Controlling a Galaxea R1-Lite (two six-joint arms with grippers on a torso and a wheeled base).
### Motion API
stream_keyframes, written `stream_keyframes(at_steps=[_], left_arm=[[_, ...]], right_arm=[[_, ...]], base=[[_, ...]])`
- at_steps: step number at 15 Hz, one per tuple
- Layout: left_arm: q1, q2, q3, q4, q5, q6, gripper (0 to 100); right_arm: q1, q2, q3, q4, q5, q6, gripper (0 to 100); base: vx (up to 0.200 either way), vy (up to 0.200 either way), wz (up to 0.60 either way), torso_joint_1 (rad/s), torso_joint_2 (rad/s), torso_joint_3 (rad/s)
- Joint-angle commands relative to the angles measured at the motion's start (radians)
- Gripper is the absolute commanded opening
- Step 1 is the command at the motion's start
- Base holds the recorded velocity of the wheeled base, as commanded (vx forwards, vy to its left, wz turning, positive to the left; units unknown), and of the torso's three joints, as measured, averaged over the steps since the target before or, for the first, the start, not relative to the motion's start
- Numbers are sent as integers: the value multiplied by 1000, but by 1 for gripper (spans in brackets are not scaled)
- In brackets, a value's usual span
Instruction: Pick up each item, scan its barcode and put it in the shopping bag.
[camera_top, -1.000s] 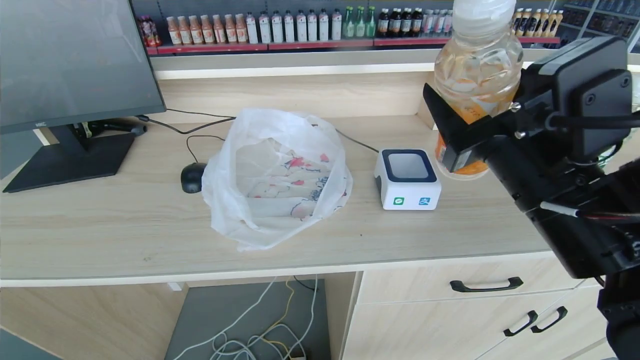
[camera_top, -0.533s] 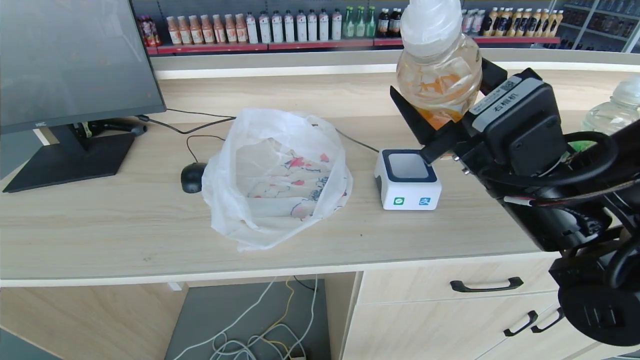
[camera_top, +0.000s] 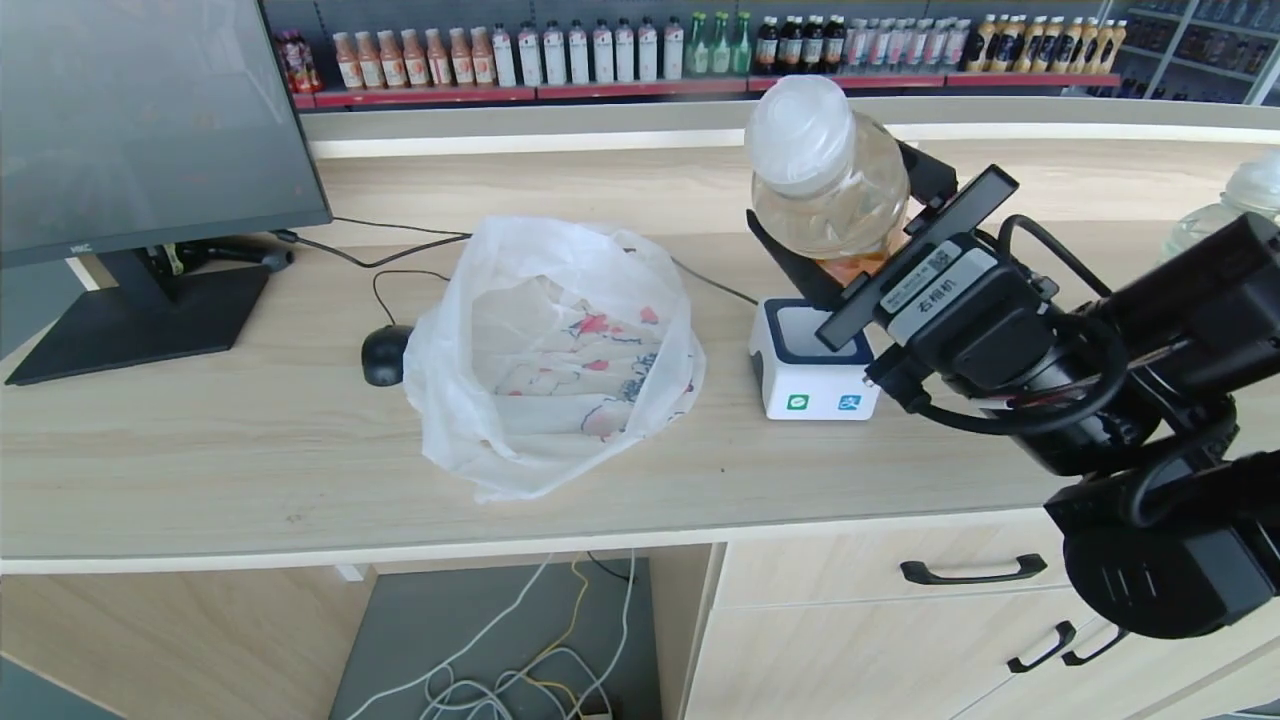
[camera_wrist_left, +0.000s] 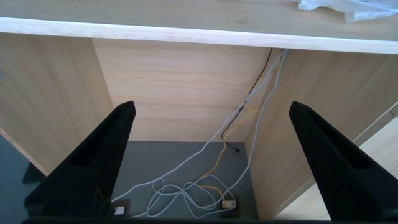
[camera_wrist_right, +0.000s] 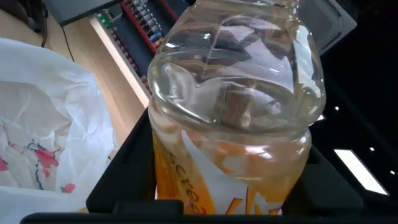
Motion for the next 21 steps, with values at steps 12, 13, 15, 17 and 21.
stream_keyframes(at_steps=[12, 13, 15, 17, 21], left_arm=[[0, 0, 0, 0, 0, 0, 100], [0, 0, 0, 0, 0, -1, 100], [0, 0, 0, 0, 0, 0, 100], [0, 0, 0, 0, 0, -1, 100], [0, 0, 0, 0, 0, 0, 100]], right_arm=[[-91, 138, -99, -1, 192, -96, 0], [-97, 148, -101, -1, 200, -98, 0], [-101, 164, -99, -1, 227, -125, 0], [-123, 183, -98, -1, 229, -129, 0], [-134, 187, -95, -1, 238, -153, 0]], base=[[0, 0, 0, 0, 0, 0], [0, 0, 0, 0, 0, 0], [0, 0, 0, 0, 0, 0], [0, 0, 0, 0, 0, 0], [0, 0, 0, 0, 0, 0]])
